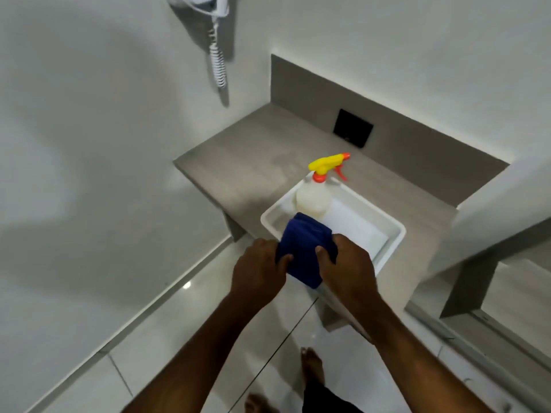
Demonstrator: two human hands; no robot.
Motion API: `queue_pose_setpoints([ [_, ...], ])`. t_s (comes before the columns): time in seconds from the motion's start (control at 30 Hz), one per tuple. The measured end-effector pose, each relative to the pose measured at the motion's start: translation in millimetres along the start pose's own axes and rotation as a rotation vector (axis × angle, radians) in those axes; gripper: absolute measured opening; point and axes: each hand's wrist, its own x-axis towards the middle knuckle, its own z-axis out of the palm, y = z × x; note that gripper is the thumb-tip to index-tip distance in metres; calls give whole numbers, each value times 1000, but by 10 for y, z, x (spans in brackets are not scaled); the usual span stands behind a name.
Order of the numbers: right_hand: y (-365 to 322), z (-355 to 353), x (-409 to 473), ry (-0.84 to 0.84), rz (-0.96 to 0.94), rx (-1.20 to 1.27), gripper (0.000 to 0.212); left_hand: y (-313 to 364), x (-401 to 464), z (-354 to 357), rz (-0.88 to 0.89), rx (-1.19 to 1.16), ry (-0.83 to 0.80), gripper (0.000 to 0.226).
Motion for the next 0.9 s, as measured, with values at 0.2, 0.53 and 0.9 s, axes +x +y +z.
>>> queue_pose_setpoints([
  [0.2, 629, -288, 577, -163, 183, -156, 40, 554, 764, 564, 82, 280, -206, 31],
  [0.53, 1029, 40, 984, -435, 33, -596, 34, 618, 1111, 876, -85, 592, -524, 42],
  [0.9, 993, 8, 1155, -533, 91, -723, 50, 778, 1080, 777, -63, 758, -389, 60],
])
